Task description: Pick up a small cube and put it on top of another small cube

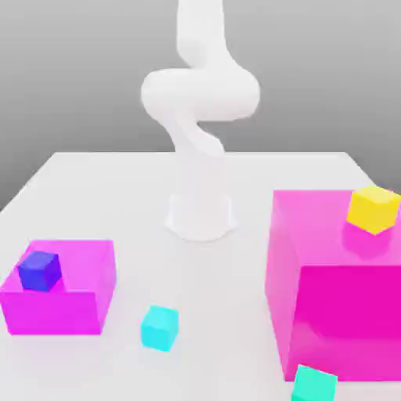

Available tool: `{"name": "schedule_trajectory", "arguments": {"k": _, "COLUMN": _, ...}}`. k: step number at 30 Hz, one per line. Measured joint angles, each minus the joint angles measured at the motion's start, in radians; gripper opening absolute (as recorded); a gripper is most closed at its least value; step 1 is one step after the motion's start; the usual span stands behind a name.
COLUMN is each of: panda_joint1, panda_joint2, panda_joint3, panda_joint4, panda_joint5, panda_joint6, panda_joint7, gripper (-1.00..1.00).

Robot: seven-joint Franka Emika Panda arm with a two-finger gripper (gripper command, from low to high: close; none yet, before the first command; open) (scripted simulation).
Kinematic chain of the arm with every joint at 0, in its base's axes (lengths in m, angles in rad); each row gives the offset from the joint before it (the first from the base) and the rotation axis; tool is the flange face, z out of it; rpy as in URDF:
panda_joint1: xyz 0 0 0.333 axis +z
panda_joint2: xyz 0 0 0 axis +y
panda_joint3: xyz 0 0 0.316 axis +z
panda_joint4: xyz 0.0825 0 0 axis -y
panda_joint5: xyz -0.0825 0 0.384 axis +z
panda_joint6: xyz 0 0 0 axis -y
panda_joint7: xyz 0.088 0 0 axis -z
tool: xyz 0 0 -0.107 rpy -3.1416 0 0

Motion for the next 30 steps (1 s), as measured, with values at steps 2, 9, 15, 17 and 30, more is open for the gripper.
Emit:
{"name": "schedule_trajectory", "arguments": {"k": 2, "panda_joint1": -0.03, "panda_joint2": 0.081, "panda_joint3": 0.014, "panda_joint4": -0.046, "panda_joint5": -0.025, "panda_joint6": 0.05, "panda_joint7": 0.029, "gripper": 0.0}}
{"name": "schedule_trajectory", "arguments": {"k": 9, "panda_joint1": -0.11, "panda_joint2": 0.346, "panda_joint3": 0.025, "panda_joint4": -0.194, "panda_joint5": -0.097, "panda_joint6": 0.213, "panda_joint7": 0.114, "gripper": 0.0}}
{"name": "schedule_trajectory", "arguments": {"k": 15, "panda_joint1": -0.148, "panda_joint2": 0.563, "panda_joint3": 0.0, "panda_joint4": -0.32, "panda_joint5": -0.108, "panda_joint6": 0.351, "panda_joint7": 0.15, "gripper": 0.0}}
{"name": "schedule_trajectory", "arguments": {"k": 17, "panda_joint1": -0.154, "panda_joint2": 0.634, "panda_joint3": -0.009, "panda_joint4": -0.363, "panda_joint5": -0.085, "panda_joint6": 0.399, "panda_joint7": 0.144, "gripper": 0.0}}
{"name": "schedule_trajectory", "arguments": {"k": 30, "panda_joint1": -0.162, "panda_joint2": 1.006, "panda_joint3": -0.01, "panda_joint4": -0.4, "panda_joint5": 0.016, "panda_joint6": 0.687, "panda_joint7": 0.091, "gripper": -1.0}}
